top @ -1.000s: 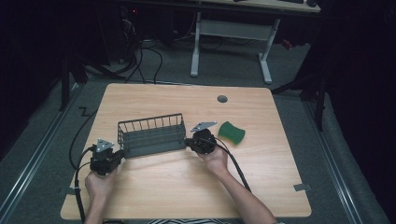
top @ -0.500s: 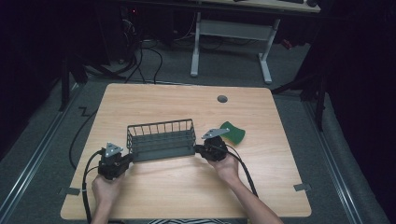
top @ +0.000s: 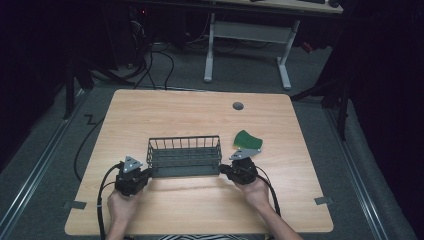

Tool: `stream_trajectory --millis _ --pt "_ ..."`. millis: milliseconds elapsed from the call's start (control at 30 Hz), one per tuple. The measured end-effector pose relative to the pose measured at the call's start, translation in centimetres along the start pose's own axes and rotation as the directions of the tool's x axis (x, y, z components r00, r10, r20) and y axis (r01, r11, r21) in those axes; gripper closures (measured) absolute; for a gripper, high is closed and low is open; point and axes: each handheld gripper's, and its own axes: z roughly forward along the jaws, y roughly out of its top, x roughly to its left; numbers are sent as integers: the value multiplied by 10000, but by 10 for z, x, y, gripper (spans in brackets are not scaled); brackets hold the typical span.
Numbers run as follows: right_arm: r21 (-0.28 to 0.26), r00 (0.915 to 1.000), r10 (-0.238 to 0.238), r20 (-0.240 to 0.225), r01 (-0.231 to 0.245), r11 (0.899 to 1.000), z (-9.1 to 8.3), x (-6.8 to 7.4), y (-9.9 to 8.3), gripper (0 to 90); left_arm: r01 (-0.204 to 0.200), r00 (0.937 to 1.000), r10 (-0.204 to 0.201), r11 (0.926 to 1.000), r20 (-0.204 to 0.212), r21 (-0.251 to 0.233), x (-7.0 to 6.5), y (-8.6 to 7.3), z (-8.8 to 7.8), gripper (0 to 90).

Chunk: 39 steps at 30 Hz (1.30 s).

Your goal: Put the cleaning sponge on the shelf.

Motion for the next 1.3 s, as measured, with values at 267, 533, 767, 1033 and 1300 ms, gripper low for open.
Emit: stream_trajectory --millis 267,533,767,1033,1300 --pt "-71 9995 -7 304 9 10000 -20 3 -23 857 -344 9988 341 9994 352 72 -17 0 4 860" --pt "-217 9988 176 451 -166 9996 -31 -1 -35 855 -518 9968 518 9987 609 -4 -27 2 9 856" --pt "-302 9983 418 409 -406 9987 -35 -6 -44 666 -502 9952 501 9987 835 -5 -29 2 13 767" --pt "-669 9965 717 423 -688 9954 -49 -16 -52 483 -144 9953 134 9998 956 105 -22 -8 11 462" --pt "-1154 9856 765 1509 -593 9915 -62 -35 -59 423 320 9977 -317 9995 607 -34 0 -23 -1 383"
